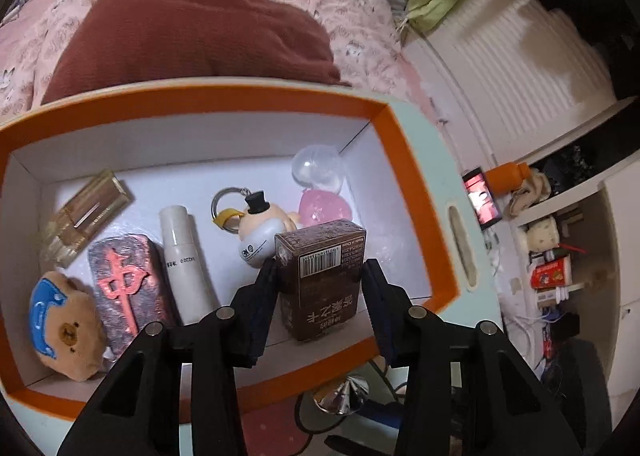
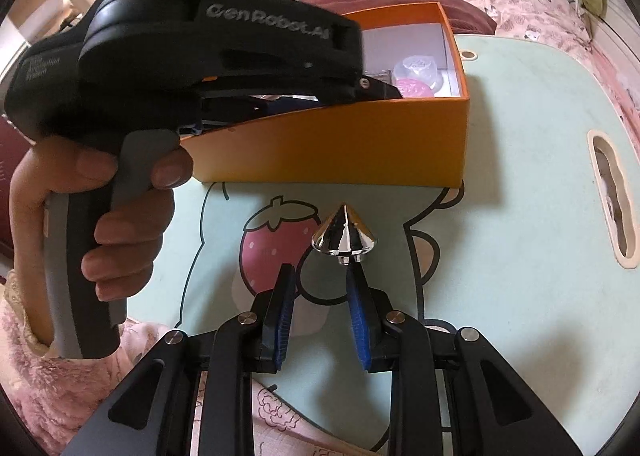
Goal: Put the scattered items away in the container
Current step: 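Lift the brown box out with the left tool while the right tool removes the silver cone, then grasp the white figurine in the orange box with the right tool, set it on the table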
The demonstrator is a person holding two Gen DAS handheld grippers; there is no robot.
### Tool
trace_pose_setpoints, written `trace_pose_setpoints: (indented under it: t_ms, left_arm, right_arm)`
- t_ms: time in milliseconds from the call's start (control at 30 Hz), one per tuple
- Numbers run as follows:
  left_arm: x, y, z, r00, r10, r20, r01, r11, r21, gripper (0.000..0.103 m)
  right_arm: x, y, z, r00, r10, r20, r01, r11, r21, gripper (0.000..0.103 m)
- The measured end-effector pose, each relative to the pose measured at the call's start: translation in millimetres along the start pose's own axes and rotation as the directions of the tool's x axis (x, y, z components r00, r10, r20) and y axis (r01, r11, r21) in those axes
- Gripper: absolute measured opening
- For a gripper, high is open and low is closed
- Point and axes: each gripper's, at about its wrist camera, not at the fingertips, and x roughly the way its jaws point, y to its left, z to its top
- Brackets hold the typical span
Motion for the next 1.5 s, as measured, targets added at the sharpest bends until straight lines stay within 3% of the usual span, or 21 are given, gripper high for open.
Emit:
trace_pose_setpoints:
  t_ms: [200, 367, 500, 633, 767, 967, 1067, 1167, 1300, 1400, 1500]
  left_arm:
    - [-62.0, -0.6, -2.7, 0.989, -0.083, 0.121, 0.083, 0.997, 0.008, 0.044]
    - [-118.6, 6.9, -33.6, 0.973, -0.080, 0.218, 0.071, 0.996, 0.049, 0.044]
    - [-114.3, 18.1, -77.9, 0.981, -0.058, 0.184, 0.050, 0.998, 0.048, 0.044]
    - [-88.6, 30.4, -111.5, 0.983, 0.035, 0.178, -0.039, 0.999, 0.019, 0.044]
    - [-71.1, 42.6, -122.1, 0.989, 0.028, 0.145, -0.025, 0.999, -0.026, 0.044]
    - [-69.0, 46.6, -129.6, 0.986, 0.045, 0.162, -0.039, 0.999, -0.035, 0.044]
    - [-70.2, 47.5, -130.7, 0.983, 0.047, 0.175, -0.038, 0.998, -0.055, 0.057]
    - [-75.9, 45.6, -133.5, 0.973, 0.066, 0.222, -0.055, 0.997, -0.056, 0.066]
    - [-79.8, 44.8, -135.0, 0.954, 0.131, 0.269, -0.119, 0.991, -0.061, 0.070]
    - [-86.1, 48.3, -139.9, 0.938, 0.134, 0.319, -0.114, 0.990, -0.082, 0.071]
    - [-94.6, 52.0, -147.4, 0.911, 0.141, 0.388, -0.103, 0.988, -0.119, 0.071]
  right_arm:
    - [-1.8, -2.1, -1.3, 1.000, -0.001, 0.004, 0.001, 1.000, 0.008, 0.025]
    - [-6.3, -3.4, -2.7, 1.000, -0.016, 0.024, 0.015, 1.000, 0.012, 0.025]
    - [-9.8, -5.6, -2.2, 0.998, -0.040, 0.040, 0.040, 0.999, 0.012, 0.025]
    - [-8.9, -0.3, 0.2, 0.994, -0.098, 0.055, 0.098, 0.995, 0.007, 0.025]
    - [-8.5, 5.5, 1.8, 0.986, -0.152, 0.072, 0.153, 0.988, -0.019, 0.026]
    - [-3.5, 13.4, 2.0, 0.976, -0.200, 0.088, 0.204, 0.978, -0.044, 0.027]
    - [-3.7, 16.3, 0.4, 0.974, -0.206, 0.099, 0.211, 0.976, -0.050, 0.034]
    - [-6.8, 20.4, -0.6, 0.970, -0.212, 0.122, 0.220, 0.974, -0.056, 0.044]
    - [-10.1, 25.3, -0.1, 0.964, -0.225, 0.139, 0.237, 0.968, -0.077, 0.045]
    - [-14.1, 26.3, 2.6, 0.965, -0.220, 0.143, 0.234, 0.969, -0.083, 0.045]
    - [-33.7, 27.8, 15.5, 0.959, -0.200, 0.201, 0.214, 0.976, -0.049, 0.045]
